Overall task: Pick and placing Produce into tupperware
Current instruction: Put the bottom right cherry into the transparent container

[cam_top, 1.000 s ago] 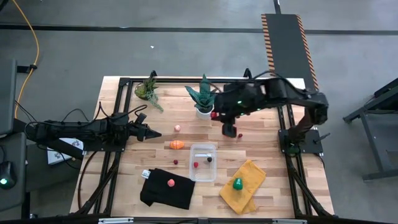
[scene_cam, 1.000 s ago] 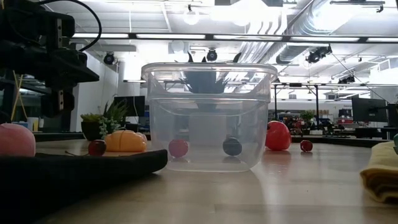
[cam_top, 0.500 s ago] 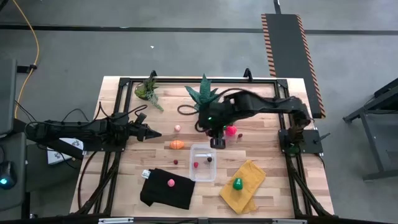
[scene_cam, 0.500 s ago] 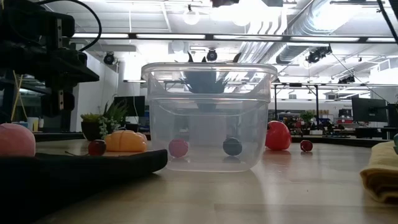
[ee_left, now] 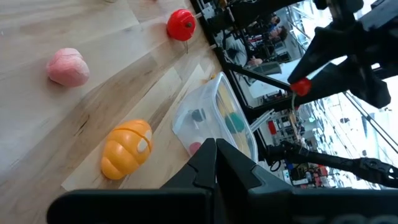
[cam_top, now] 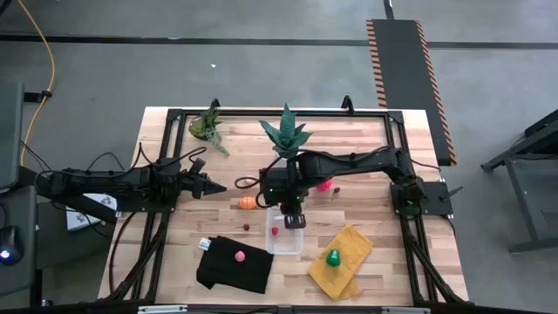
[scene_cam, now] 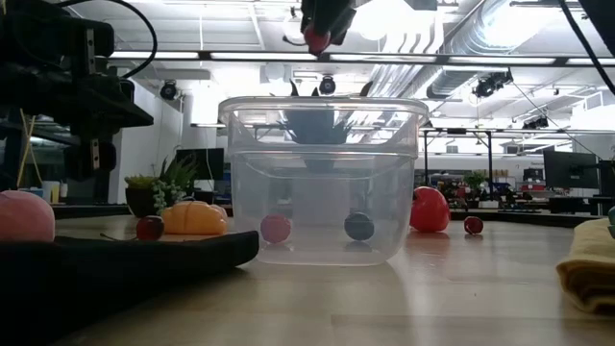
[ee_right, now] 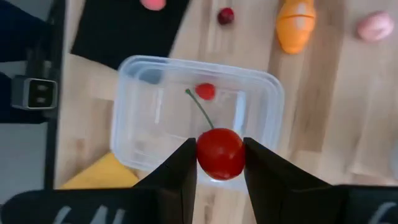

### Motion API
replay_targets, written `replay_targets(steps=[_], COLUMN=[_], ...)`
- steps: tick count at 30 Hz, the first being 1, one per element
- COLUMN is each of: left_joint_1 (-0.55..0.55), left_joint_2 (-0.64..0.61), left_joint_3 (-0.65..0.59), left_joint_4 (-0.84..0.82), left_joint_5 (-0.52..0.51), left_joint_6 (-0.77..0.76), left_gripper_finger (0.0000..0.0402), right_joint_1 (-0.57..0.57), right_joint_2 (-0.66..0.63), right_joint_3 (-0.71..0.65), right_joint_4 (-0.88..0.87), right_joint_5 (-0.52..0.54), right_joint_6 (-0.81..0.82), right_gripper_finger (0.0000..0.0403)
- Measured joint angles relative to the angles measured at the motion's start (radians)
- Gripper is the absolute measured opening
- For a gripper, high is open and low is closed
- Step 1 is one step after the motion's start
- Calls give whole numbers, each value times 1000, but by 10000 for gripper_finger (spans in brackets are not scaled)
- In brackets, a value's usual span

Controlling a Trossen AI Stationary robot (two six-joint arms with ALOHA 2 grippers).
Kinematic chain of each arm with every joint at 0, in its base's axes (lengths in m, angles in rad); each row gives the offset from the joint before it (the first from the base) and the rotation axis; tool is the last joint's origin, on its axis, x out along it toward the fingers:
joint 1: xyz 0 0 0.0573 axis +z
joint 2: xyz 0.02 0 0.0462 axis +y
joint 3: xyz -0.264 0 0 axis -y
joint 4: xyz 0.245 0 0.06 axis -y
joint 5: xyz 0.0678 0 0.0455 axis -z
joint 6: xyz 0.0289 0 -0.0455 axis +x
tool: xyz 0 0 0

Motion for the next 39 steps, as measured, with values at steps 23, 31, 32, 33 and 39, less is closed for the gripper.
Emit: replay_targets(steps=[23,31,32,33,39], left_joint_1=[0,0,0,0,0], left_joint_2=[0,0,0,0,0], left_joint_3=[0,0,0,0,0], left_joint_4=[6,8,8,8,12], left_joint_5=[58,64,64,65,104], left_joint_6=[70,87,87,87,87], left_gripper_finger=[1,1,1,1,1], right_joint_1=[44,68,69,70,74], right_joint_2=[0,-1,-1,-1,-1], right_joint_3=[-259,-391,-404,-414,-471], right_joint_4=[212,376,379,388,443], right_joint_5=[-15,-44,-44,-44,-42], right_joint_6=[172,251,260,267,290], right_gripper_finger=[94,94,94,94,94])
